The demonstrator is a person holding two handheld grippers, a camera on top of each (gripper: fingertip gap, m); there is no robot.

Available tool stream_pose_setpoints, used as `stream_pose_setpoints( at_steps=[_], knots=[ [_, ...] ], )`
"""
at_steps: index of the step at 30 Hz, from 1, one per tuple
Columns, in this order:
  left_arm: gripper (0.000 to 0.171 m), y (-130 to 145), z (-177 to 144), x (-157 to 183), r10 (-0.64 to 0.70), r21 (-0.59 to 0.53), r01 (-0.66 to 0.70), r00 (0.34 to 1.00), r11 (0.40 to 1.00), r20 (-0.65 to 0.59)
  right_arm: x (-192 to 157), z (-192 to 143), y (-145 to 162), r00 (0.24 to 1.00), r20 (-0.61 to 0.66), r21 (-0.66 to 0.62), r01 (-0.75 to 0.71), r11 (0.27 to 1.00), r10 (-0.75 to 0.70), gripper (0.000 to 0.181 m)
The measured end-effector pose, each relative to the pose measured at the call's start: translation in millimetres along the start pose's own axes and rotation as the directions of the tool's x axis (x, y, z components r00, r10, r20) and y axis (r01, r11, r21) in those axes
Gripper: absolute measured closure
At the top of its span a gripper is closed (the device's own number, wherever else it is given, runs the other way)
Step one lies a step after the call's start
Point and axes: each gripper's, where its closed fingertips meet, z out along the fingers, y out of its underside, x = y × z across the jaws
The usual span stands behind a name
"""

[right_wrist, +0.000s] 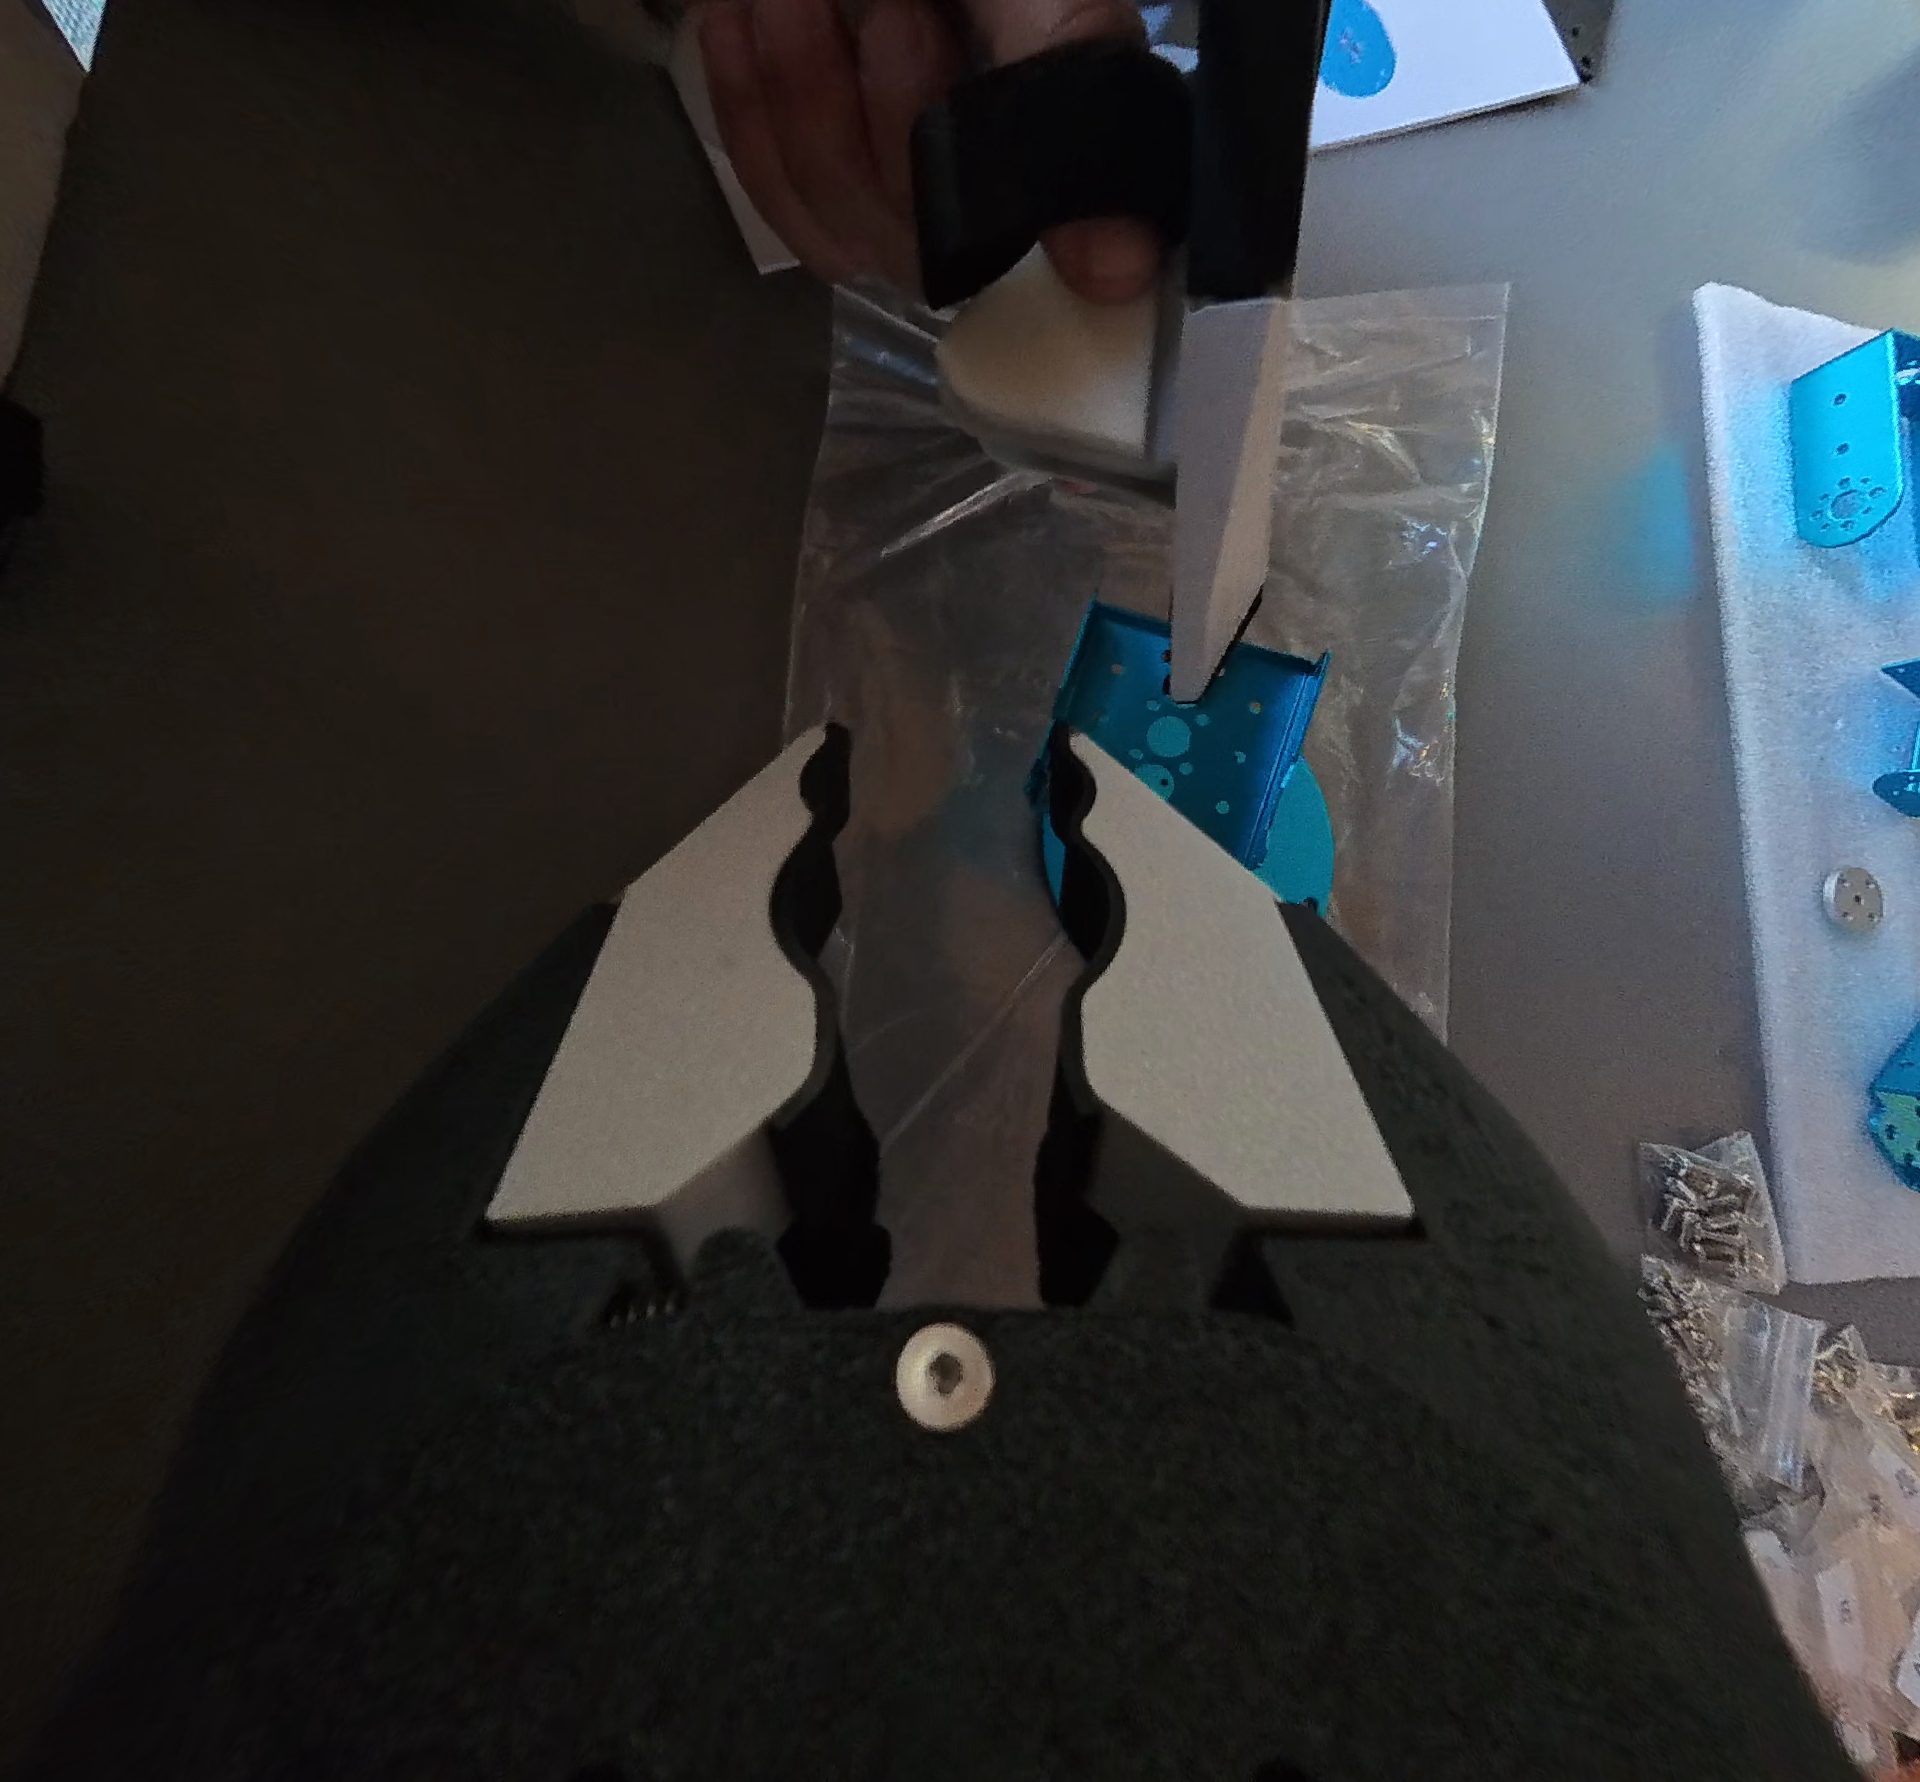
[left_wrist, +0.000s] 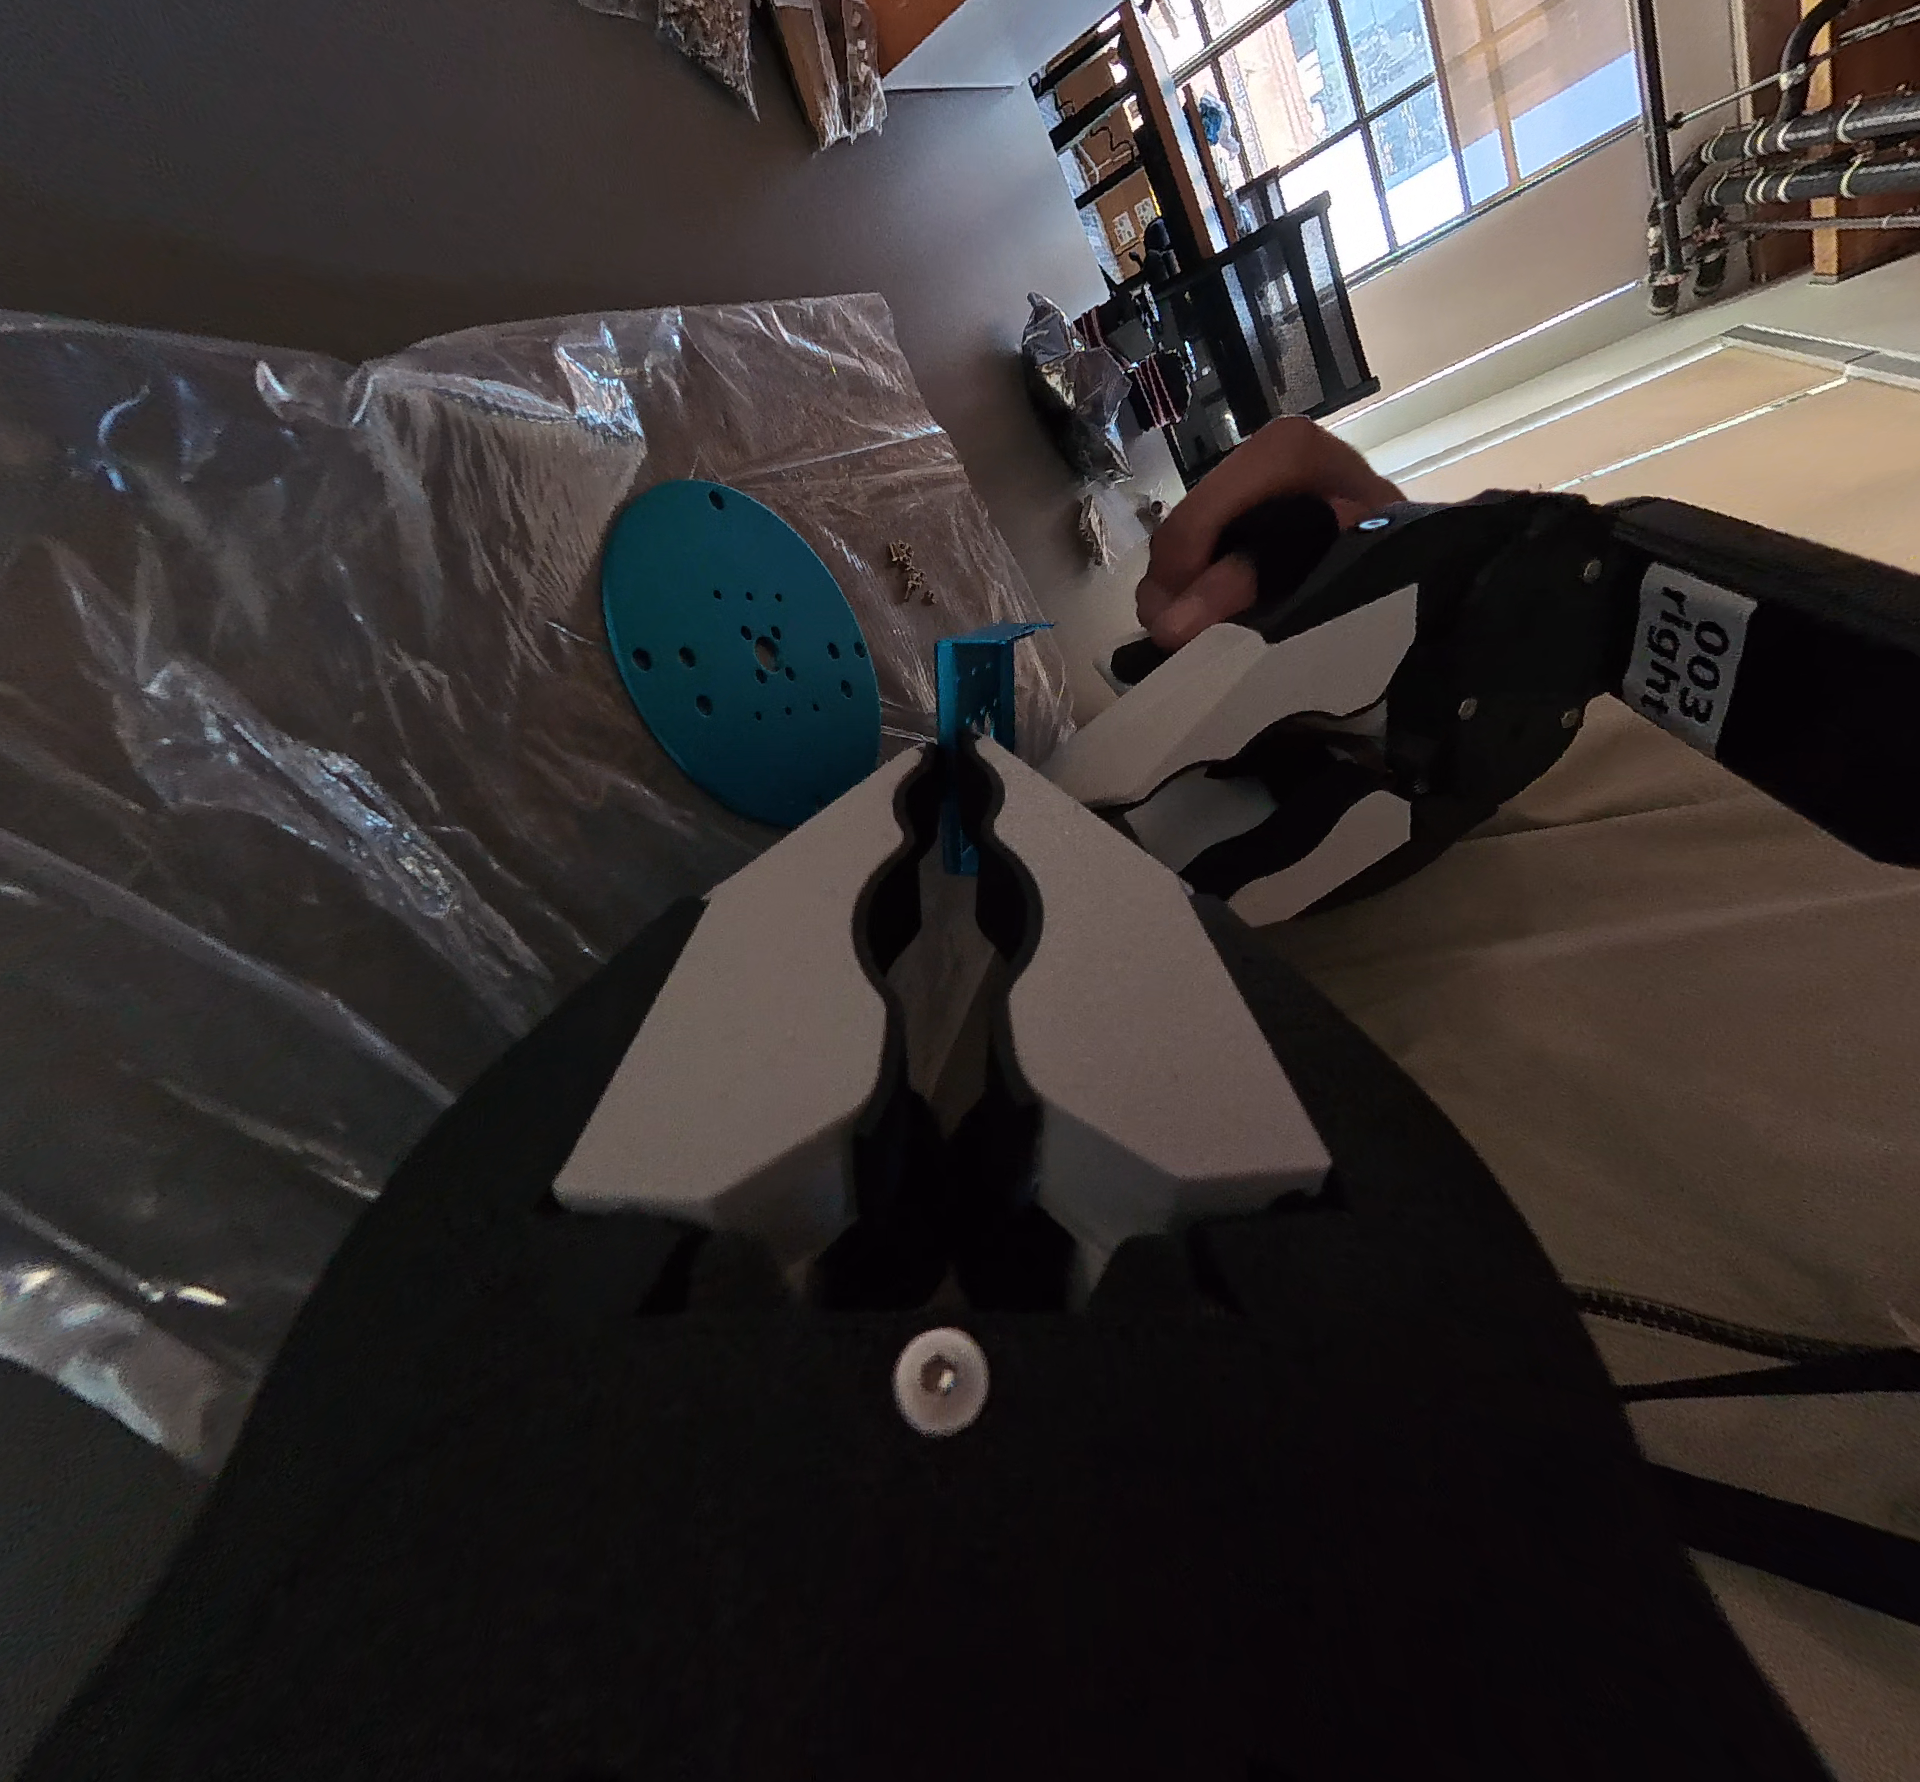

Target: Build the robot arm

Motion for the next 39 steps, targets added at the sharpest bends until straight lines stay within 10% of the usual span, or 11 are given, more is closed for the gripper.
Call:
stream_pose_setpoints(
  at_steps=[17, 29, 39],
  knots=[
    [0.17, -0.9, -0.6, -2.6, 0.0, 0.005, 0.0, 1.0, 1.0, 0.011, 4.8, -9.7, 3.2, 0.995, -0.061, -0.069, 0.081, 0.994, -0.085, 0.148],
    [0.17, -5.5, -4.4, -14.1, -0.012, 0.03, 0.011, 0.999, 0.999, 0.048, 12.8, -13.5, 54.5, 0.838, -0.087, 0.06, -0.535, 0.842, 0.539, 0.163],
    [0.17, -4.6, -4.2, -17.2, -0.033, 0.03, 0.032, 0.999, 0.999, 0.042, 11.1, 0.1, 49.0, 0.839, -0.148, 0.045, -0.522, 0.852, 0.523, 0.172]
  ],
)
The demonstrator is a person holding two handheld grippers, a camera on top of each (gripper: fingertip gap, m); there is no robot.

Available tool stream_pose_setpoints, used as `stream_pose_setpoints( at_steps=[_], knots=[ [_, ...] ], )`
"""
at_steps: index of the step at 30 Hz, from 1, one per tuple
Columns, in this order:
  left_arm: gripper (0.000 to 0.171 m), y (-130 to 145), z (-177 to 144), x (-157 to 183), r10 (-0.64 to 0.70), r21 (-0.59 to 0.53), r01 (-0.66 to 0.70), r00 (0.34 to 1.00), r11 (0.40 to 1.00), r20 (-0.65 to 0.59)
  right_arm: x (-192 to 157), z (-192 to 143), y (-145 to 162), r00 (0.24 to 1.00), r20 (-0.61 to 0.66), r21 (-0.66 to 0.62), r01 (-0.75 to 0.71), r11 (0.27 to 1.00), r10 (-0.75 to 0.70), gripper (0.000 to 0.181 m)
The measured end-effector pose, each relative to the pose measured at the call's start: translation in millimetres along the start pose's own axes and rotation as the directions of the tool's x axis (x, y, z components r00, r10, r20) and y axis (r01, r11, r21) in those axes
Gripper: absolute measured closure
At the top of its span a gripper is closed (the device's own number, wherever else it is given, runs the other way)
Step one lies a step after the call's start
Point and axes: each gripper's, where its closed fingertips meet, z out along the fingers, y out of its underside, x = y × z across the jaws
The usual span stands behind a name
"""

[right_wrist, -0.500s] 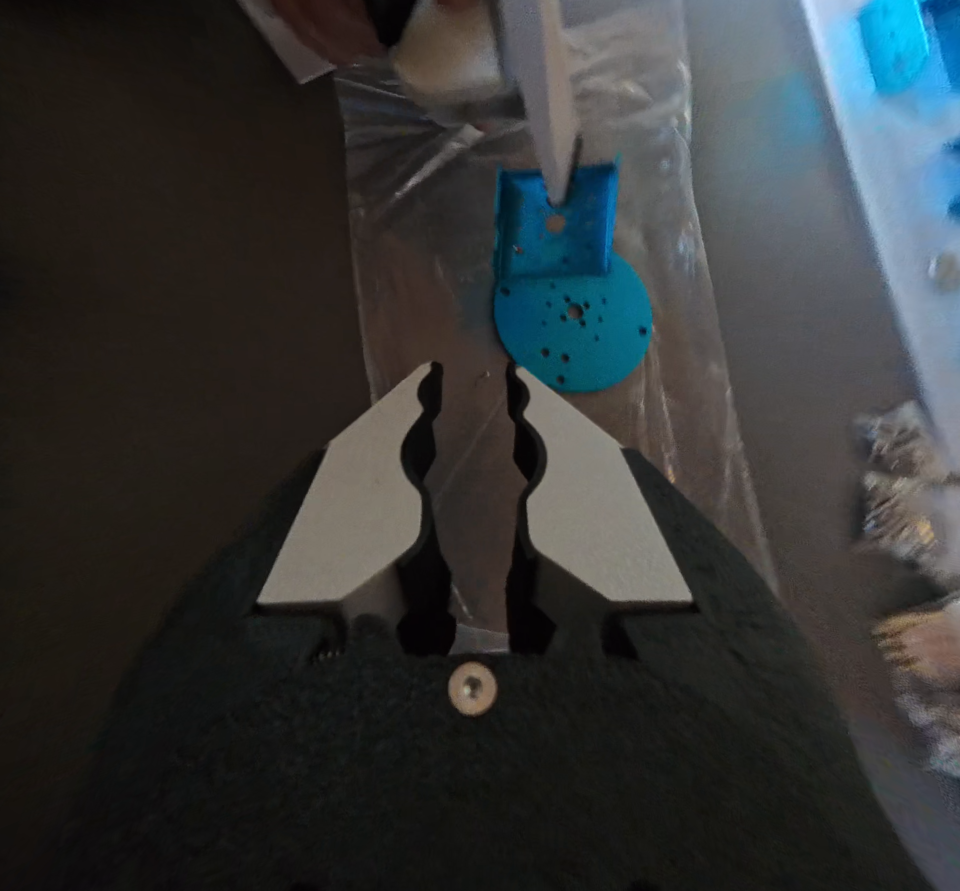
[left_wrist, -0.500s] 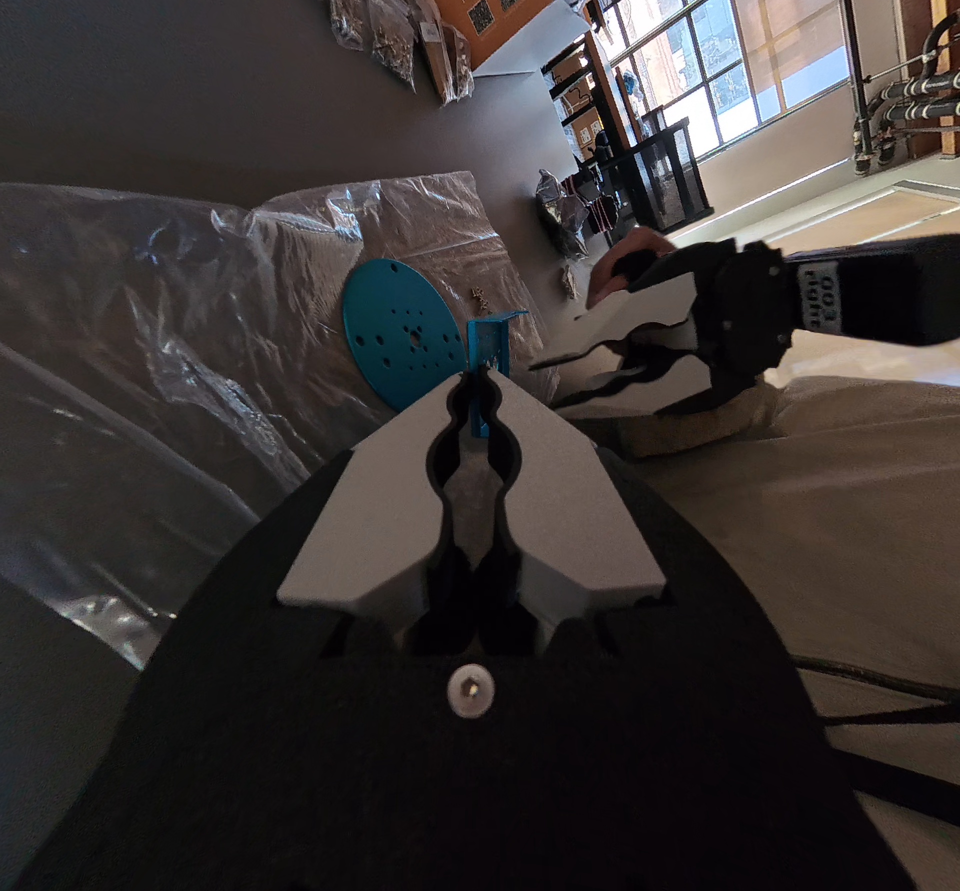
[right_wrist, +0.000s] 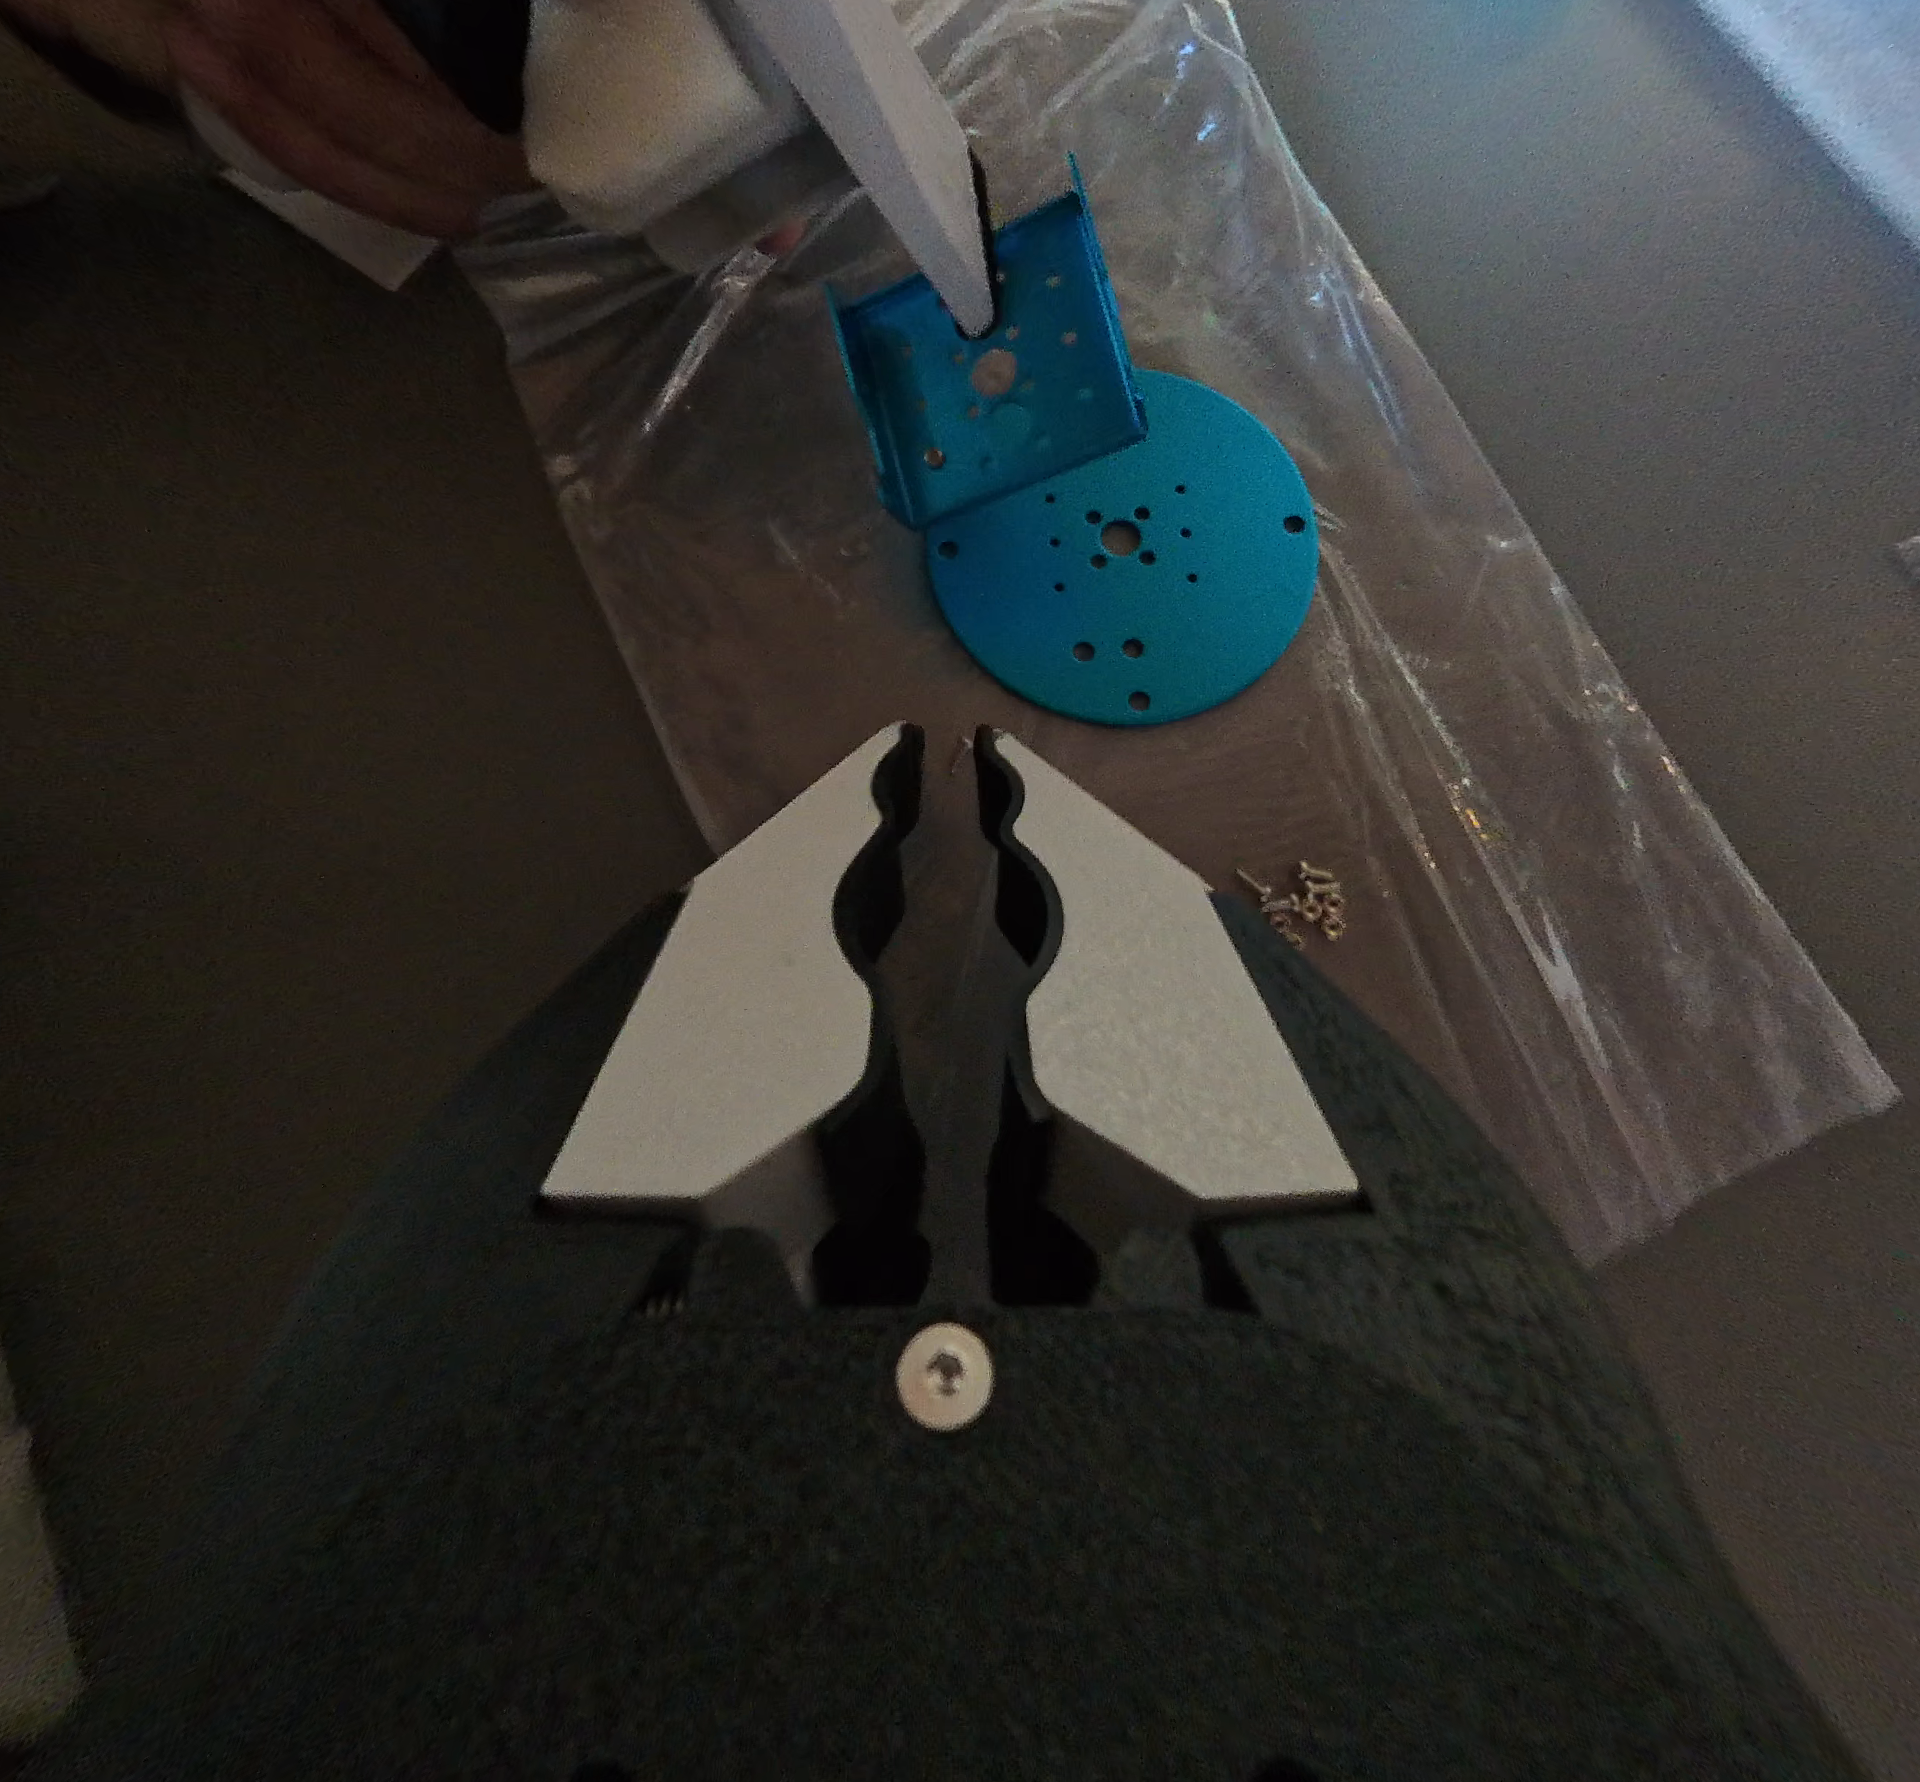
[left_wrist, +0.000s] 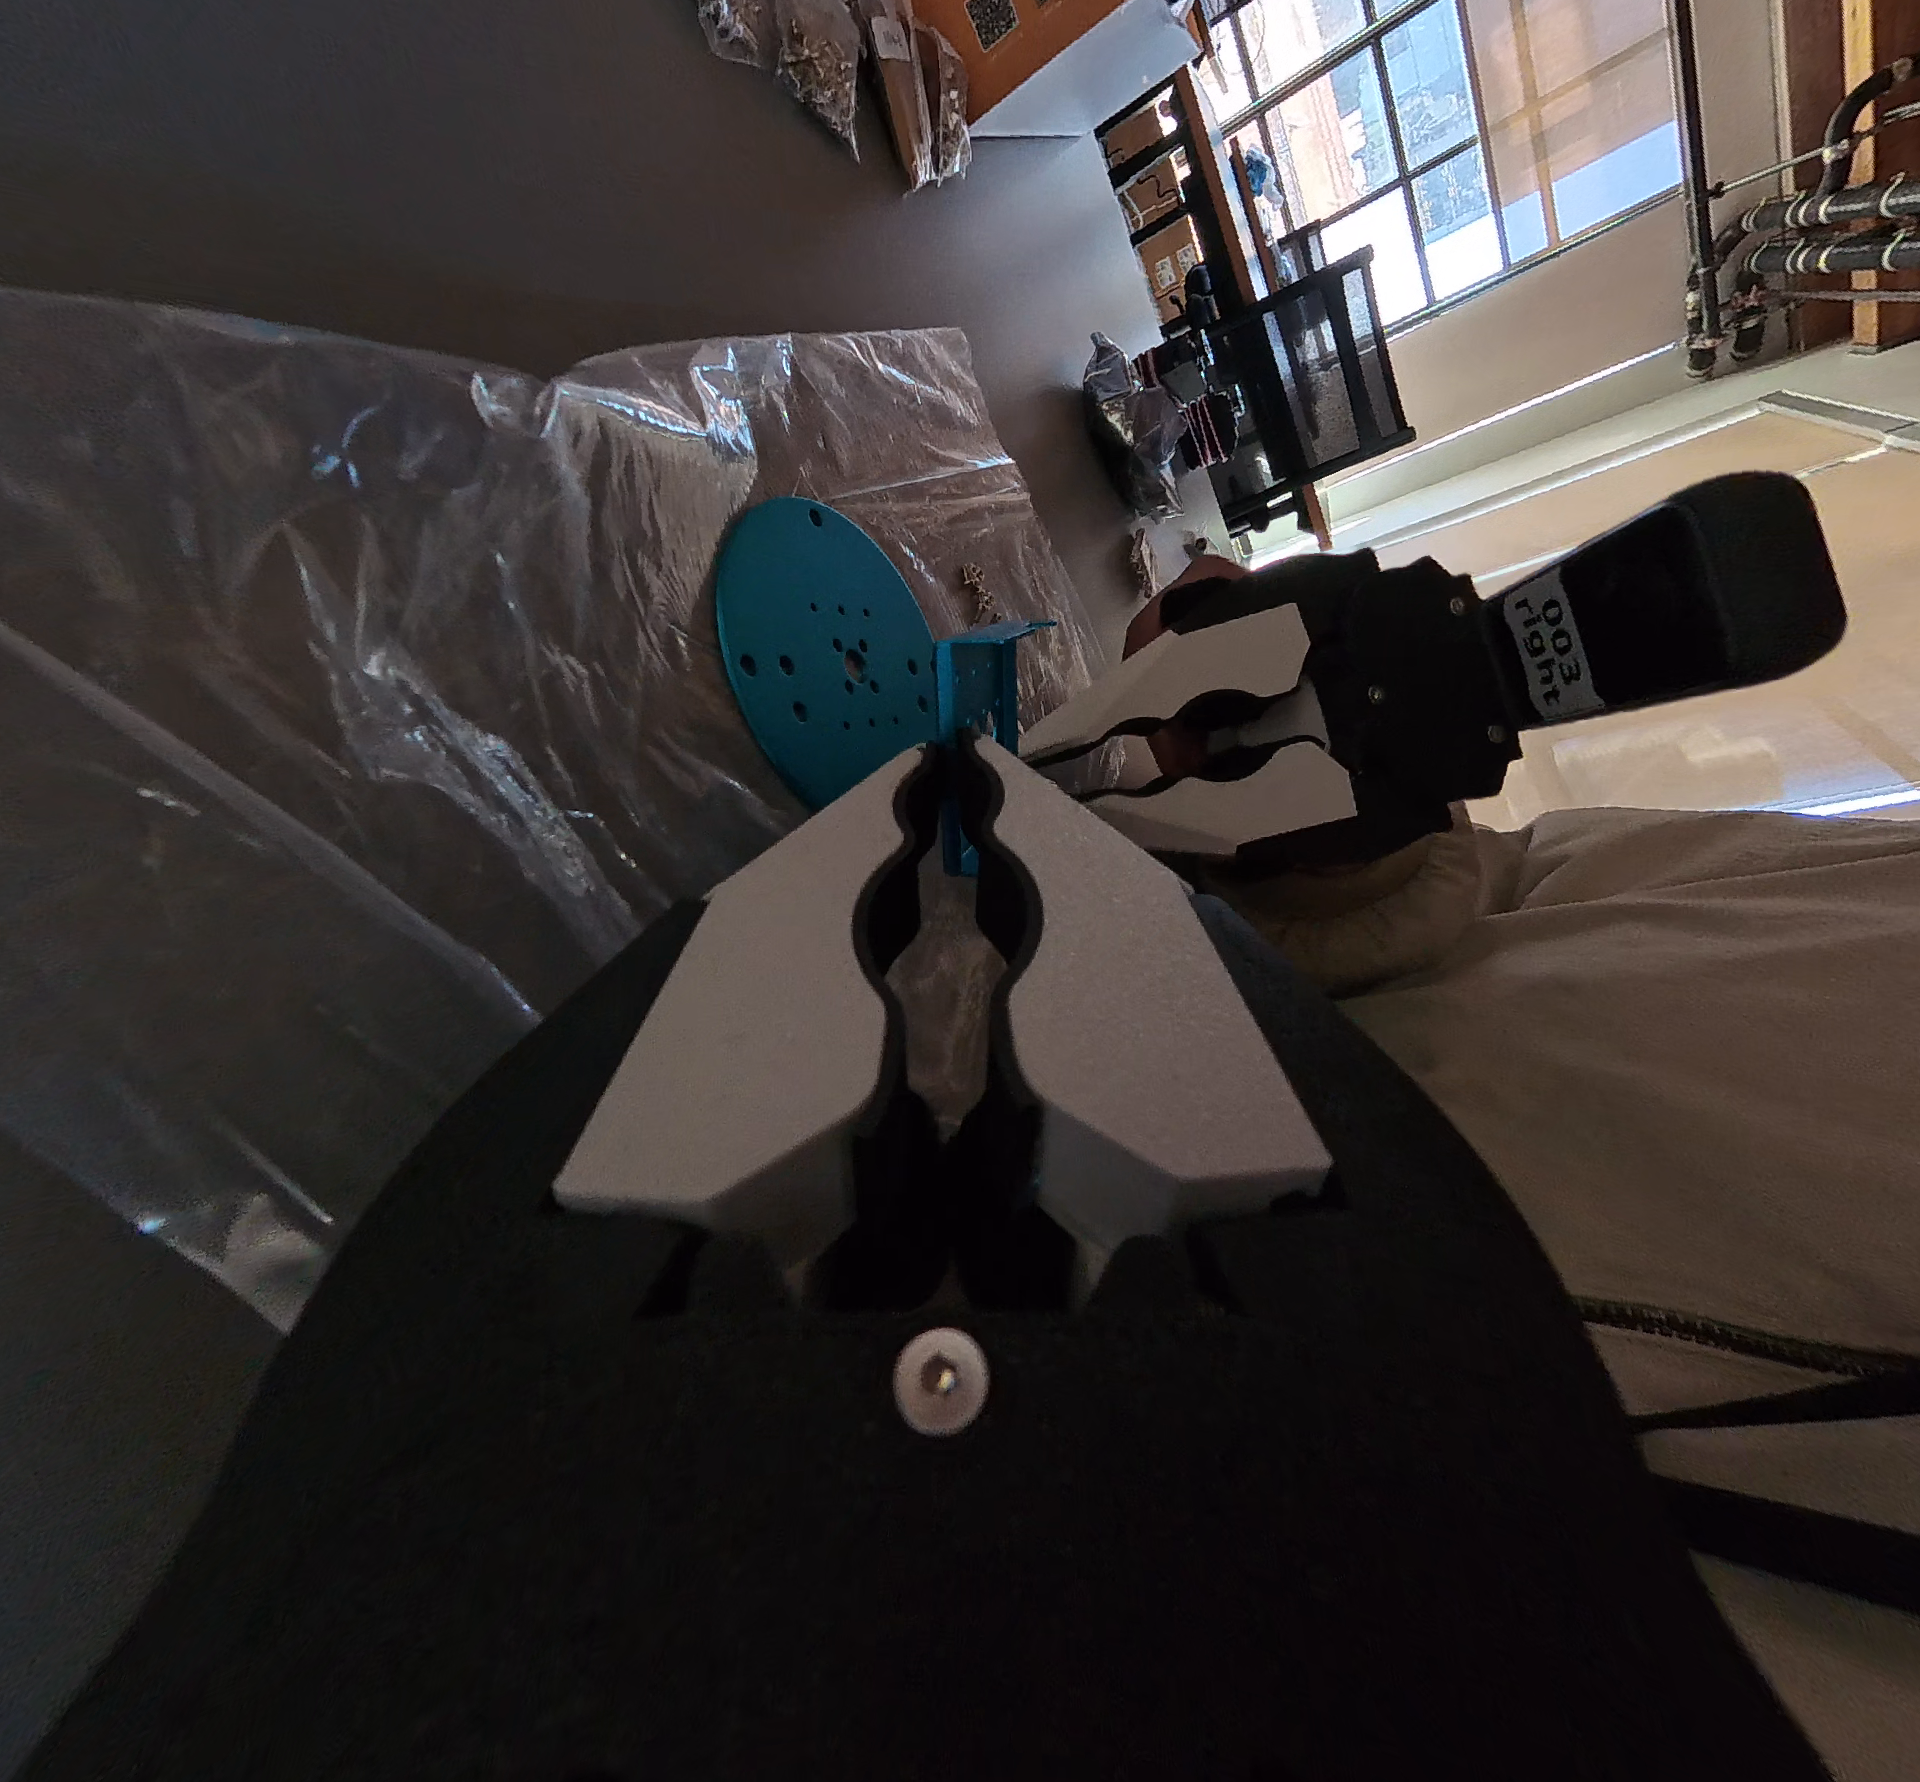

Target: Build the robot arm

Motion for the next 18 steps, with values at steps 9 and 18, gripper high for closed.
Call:
stream_pose_setpoints(
  at_steps=[9, 18],
  knots=[
    [0.17, 1.9, 1.9, 2.2, -0.006, -0.007, 0.006, 1.0, 1.0, -0.014, 2.8, 0.7, 1.9, 0.999, -0.046, -0.022, 0.002, 1.0, -0.004, 0.172],
    [0.17, 3.0, 2.9, 3.4, -0.009, -0.012, 0.009, 1.0, 1.0, -0.02, 2.6, 3.2, 5.2, 0.997, -0.06, -0.046, 0.037, 0.998, -0.04, 0.179]
  ],
)
